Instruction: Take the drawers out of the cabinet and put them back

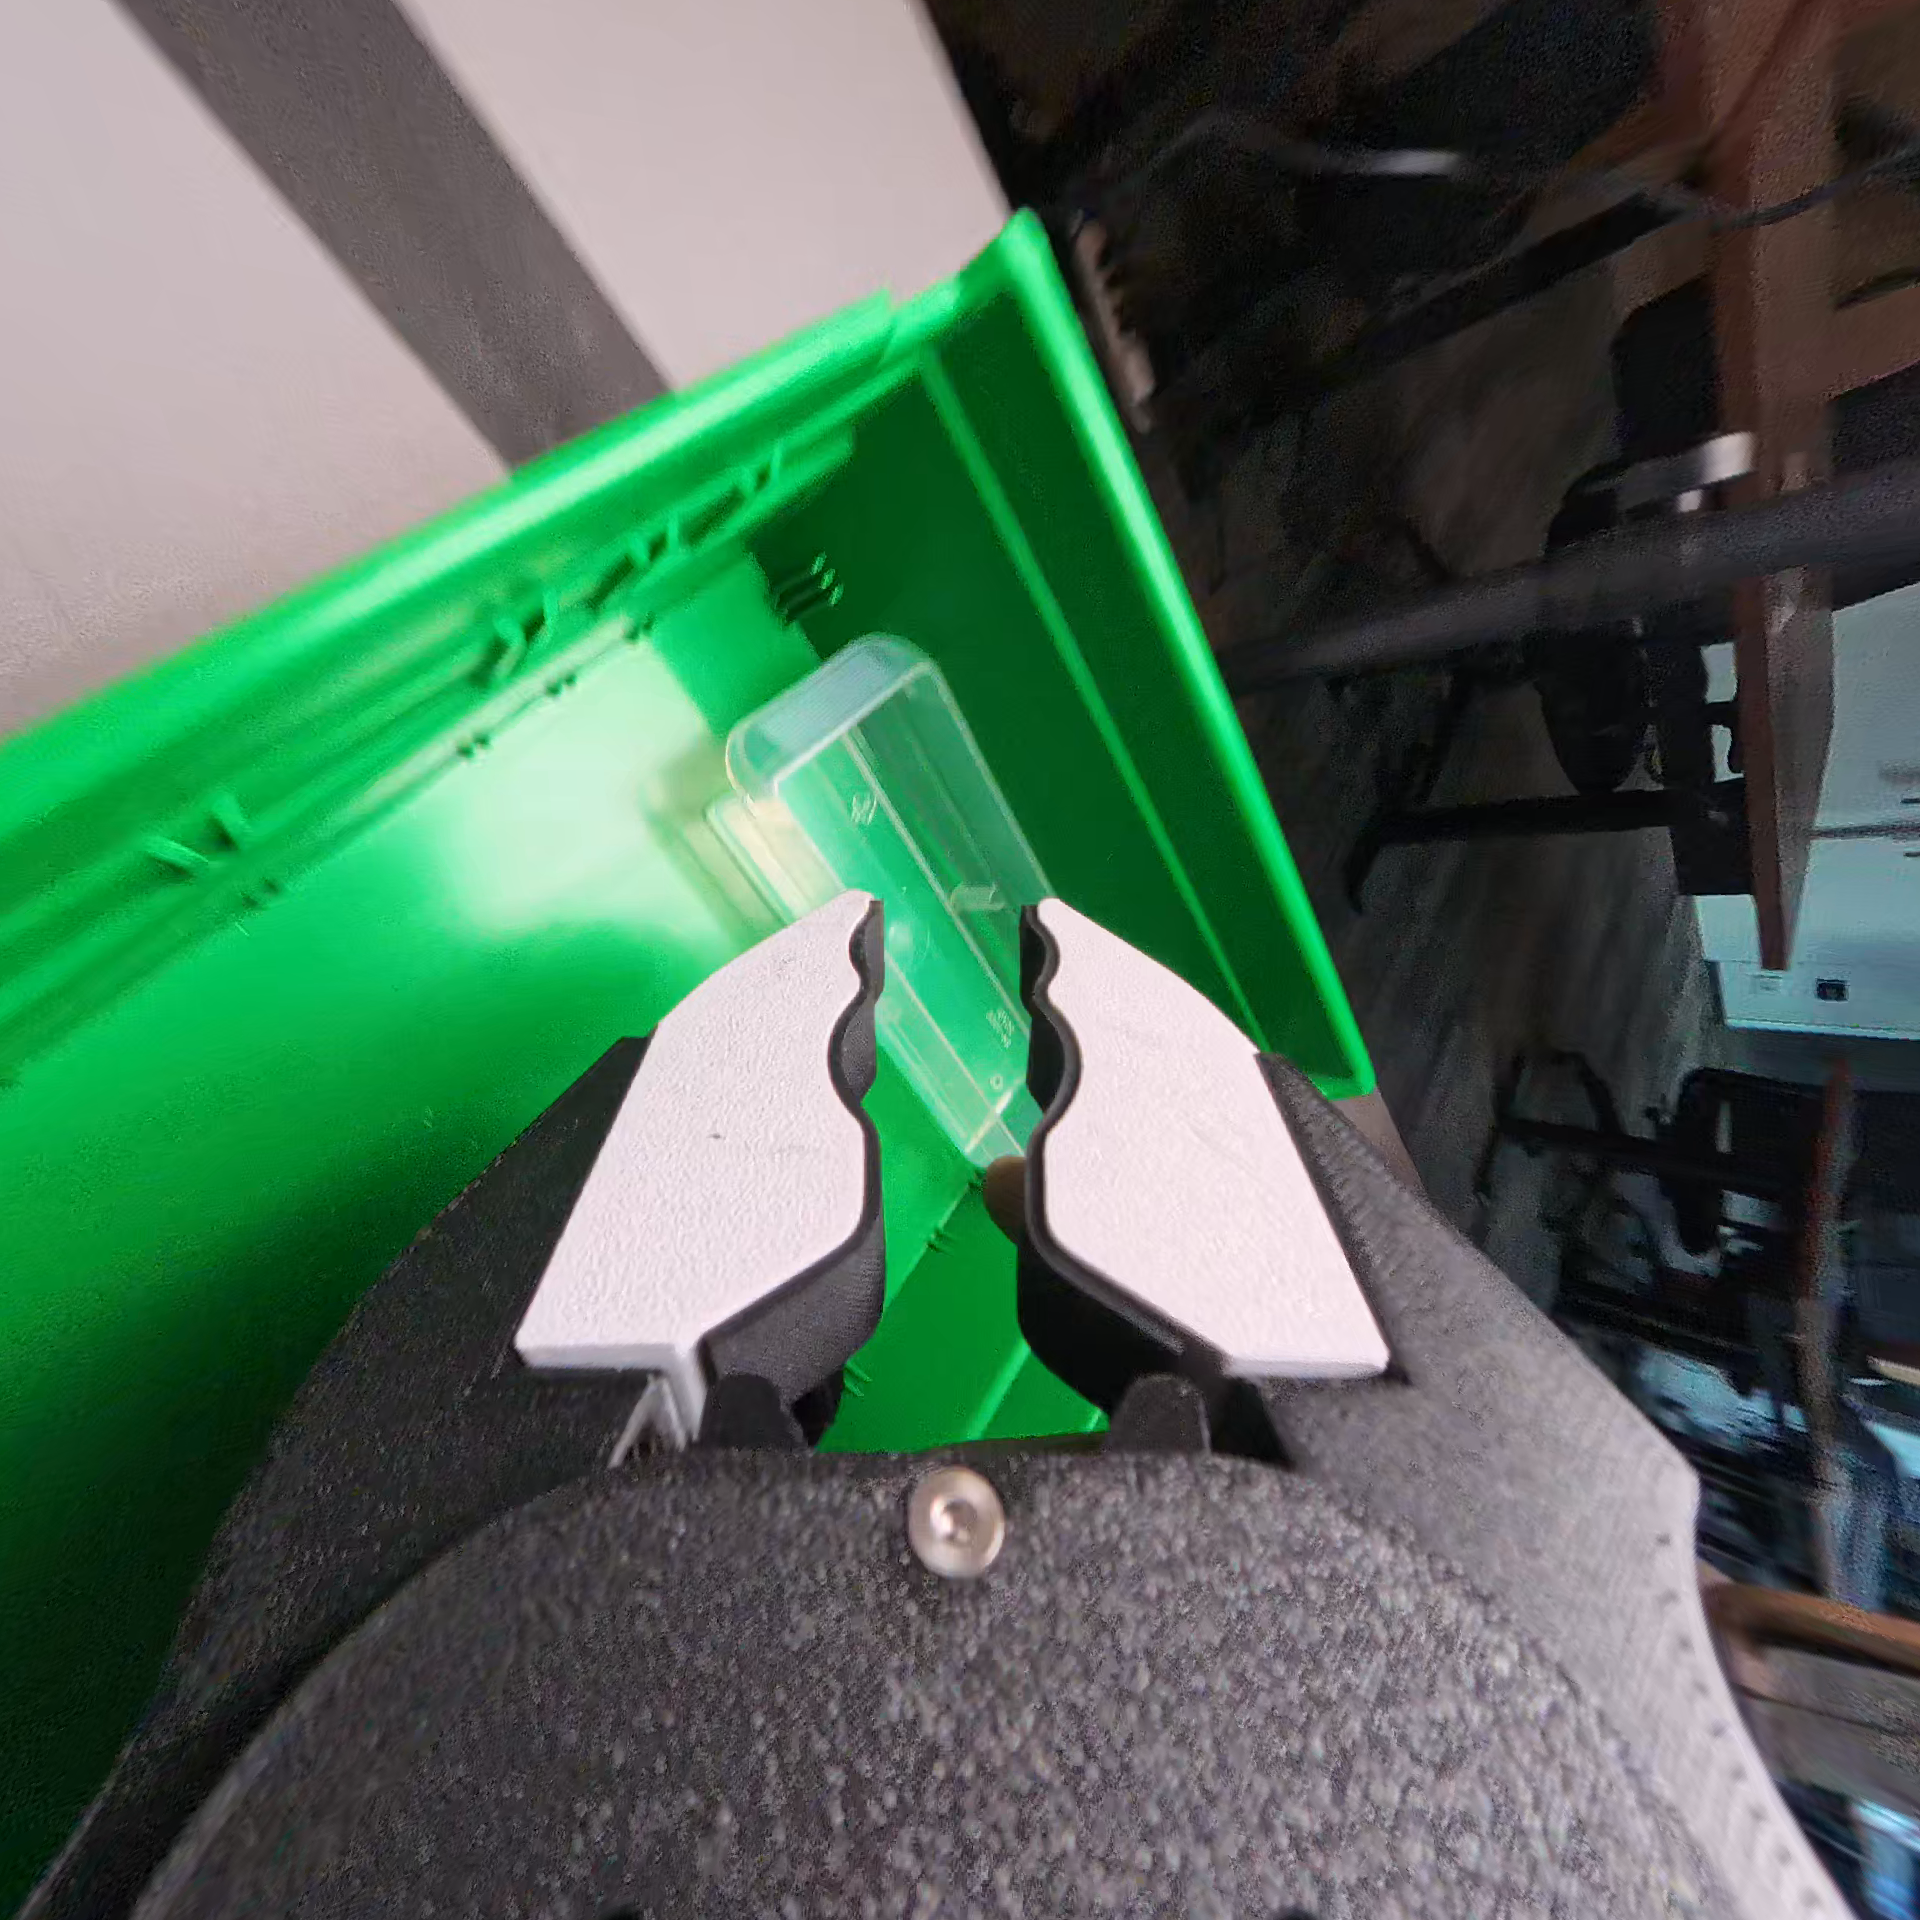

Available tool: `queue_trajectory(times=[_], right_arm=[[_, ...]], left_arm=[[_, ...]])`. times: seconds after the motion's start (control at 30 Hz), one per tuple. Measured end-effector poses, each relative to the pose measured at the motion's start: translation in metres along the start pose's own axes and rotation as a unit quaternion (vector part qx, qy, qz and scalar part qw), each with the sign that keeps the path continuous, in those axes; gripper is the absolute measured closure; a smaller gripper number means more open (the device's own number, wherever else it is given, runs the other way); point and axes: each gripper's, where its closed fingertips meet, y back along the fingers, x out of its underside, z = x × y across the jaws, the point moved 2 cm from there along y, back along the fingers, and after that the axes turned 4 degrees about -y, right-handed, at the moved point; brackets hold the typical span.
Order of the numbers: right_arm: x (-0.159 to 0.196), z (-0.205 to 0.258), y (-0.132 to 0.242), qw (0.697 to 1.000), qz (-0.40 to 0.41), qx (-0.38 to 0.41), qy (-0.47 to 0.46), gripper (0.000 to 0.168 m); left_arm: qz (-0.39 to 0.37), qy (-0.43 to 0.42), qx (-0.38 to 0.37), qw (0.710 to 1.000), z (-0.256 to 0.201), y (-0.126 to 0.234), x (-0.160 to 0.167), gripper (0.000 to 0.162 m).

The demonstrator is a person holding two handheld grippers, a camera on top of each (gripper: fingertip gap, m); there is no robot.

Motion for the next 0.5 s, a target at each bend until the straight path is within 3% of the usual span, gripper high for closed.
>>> queue_trajectory(times=[0.1, 0.2, 0.27, 0.37, 0.43, 0.5], right_arm=[[-0.045, -0.011, 0.056, 0.985, -0.142, 0.026, -0.098, 0.137], [-0.09, 0.01, 0.116, 0.961, -0.247, 0.017, -0.124, 0.127], [-0.116, 0.039, 0.148, 0.954, -0.283, 0.015, -0.097, 0.132], [-0.153, 0.093, 0.185, 0.939, -0.34, 0.029, -0.029, 0.157], [-0.176, 0.134, 0.194, 0.934, -0.355, 0.03, 0.015, 0.168], [-0.196, 0.169, 0.195, 0.927, -0.363, 0.062, 0.073, 0.167]], left_arm=[[-0.003, 0.002, -0.006, 1.0, 0.005, 0.001, -0.003, 0.123], [-0.016, 0.015, -0.014, 1.0, 0.011, 0.002, -0.011, 0.124], [-0.025, 0.022, -0.025, 0.999, 0.019, 0.002, -0.021, 0.125], [-0.022, 0.013, -0.06, 0.998, 0.037, 0.001, -0.038, 0.13], [-0.008, -0.007, -0.094, 0.996, 0.054, -0.003, -0.05, 0.138], [0.017, -0.024, -0.124, 0.992, 0.071, -0.008, -0.062, 0.147]])
